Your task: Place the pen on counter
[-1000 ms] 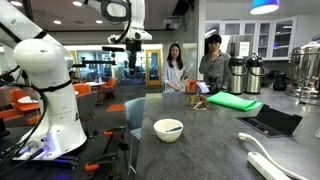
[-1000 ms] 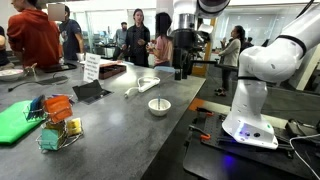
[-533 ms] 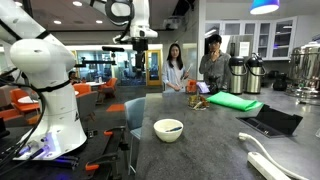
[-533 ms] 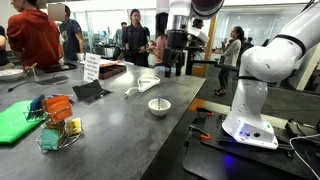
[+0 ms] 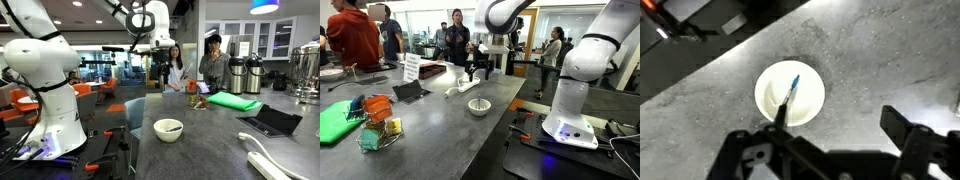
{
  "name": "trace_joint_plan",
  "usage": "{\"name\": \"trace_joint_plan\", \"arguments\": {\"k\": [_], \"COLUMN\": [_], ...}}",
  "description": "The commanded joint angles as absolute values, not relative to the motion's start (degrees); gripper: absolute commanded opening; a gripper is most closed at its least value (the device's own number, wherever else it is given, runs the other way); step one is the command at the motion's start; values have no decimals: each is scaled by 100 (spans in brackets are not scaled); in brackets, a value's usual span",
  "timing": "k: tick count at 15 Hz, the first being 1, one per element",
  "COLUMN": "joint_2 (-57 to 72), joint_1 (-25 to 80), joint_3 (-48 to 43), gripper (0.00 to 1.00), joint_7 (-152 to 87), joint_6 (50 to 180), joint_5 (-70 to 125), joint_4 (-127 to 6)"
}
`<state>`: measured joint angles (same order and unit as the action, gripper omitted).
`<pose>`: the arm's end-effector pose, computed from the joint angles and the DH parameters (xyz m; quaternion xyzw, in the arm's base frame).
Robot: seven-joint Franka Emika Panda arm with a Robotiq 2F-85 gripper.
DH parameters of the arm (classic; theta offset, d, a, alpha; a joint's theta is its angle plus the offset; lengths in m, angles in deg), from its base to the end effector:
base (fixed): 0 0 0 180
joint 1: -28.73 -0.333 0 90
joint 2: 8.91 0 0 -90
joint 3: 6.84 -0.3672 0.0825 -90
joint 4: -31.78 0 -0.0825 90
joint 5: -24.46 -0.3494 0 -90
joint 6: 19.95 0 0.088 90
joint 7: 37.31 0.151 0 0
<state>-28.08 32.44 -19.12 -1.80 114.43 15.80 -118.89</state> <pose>0.3649 0.0616 0.3880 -0.9573 0.2875 -0.0142 0.0274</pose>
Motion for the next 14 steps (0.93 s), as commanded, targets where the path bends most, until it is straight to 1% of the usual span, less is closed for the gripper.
{"name": "trace_joint_plan", "arguments": {"k": [1,5,14], "joint_2": [-2010,-1316,-438], "joint_1": [3515,3419,2982], "joint_3": [-1974,-1695,-1068], "gripper": [100,100,99], "joint_7": [1093,2063,2254], "joint_6": [11909,12219,12781], "joint_5": [2081,2628,2831], "joint_4": [-11545,-11353,-11368]}}
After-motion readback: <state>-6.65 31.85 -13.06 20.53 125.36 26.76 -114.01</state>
